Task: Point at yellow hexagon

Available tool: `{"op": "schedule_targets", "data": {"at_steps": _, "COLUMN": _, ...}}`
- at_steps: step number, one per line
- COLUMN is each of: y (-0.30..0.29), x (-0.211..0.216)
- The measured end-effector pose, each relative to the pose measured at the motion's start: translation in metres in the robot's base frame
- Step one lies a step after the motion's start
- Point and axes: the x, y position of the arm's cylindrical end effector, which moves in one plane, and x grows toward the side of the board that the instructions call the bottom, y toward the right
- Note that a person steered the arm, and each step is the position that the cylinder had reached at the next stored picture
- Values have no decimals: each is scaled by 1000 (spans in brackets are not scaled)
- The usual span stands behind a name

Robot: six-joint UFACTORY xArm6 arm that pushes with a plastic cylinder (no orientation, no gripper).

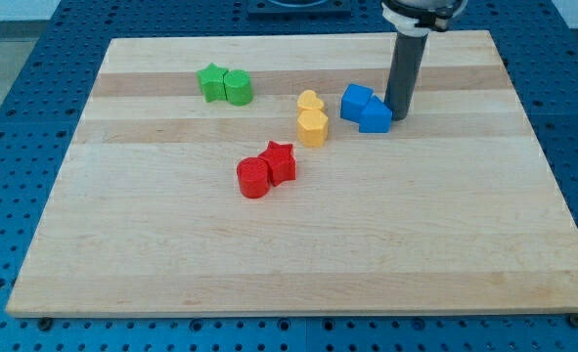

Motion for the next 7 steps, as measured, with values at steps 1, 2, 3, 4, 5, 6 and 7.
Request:
{"op": "schedule_targets", "data": {"at_steps": 1, "y": 0, "x": 0}}
{"op": "schedule_targets", "data": {"at_steps": 2, "y": 0, "x": 0}}
{"op": "schedule_targets", "data": {"at_steps": 3, "y": 6, "x": 8}}
{"op": "schedule_targets", "data": {"at_steps": 4, "y": 12, "x": 27}}
{"op": "schedule_targets", "data": {"at_steps": 5, "y": 12, "x": 60}}
{"op": "schedule_targets", "data": {"at_steps": 6, "y": 4, "x": 96}}
{"op": "schedule_targets", "data": {"at_steps": 7, "y": -29, "x": 108}}
